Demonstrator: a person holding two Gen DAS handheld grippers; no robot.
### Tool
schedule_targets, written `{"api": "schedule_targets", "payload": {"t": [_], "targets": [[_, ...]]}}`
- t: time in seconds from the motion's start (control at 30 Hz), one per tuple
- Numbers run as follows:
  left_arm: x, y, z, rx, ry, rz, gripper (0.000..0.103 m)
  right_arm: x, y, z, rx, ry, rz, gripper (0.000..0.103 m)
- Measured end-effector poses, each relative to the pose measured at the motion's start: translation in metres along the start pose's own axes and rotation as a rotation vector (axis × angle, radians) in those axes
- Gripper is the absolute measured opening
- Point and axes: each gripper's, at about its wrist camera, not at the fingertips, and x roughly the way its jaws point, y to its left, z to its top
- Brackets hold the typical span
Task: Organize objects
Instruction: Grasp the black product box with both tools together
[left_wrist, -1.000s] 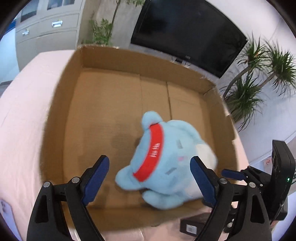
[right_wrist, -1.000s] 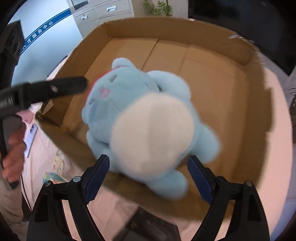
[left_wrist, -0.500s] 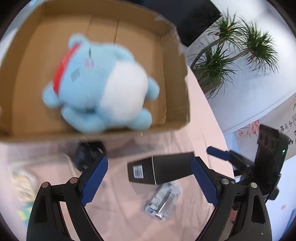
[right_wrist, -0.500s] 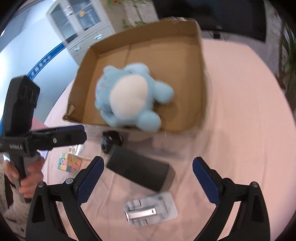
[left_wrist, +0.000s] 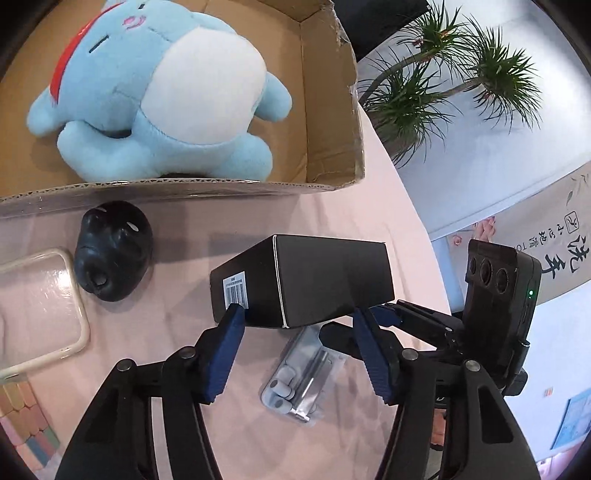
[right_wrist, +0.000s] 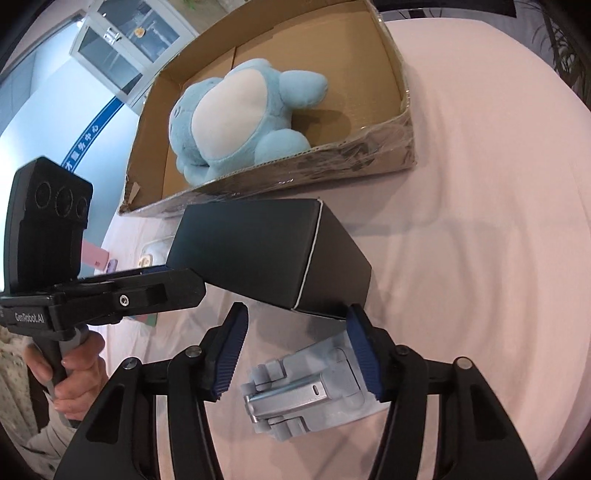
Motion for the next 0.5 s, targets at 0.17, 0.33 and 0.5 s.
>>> {"api": "schedule_targets", "payload": {"t": [0.17,0.33,0.5], "targets": [[-0.010,0.010,0.000,-0.008,0.015,-0.040,0.060,0.003,0.011,-0.004,-0.080,0.014,-0.055,0.057],[-0.036,0.019,0.012,-0.022,-0.049,-0.049,0.079,-0.021,0.011,-0.006,-0.147,-0.044,-0.063,0.080],[-0.027,0.020,0.026,-0.038,-0.030,-0.051,0.079,-0.045,-0.001,0.010,-0.074,-0.114,0.000,0.081]]}}
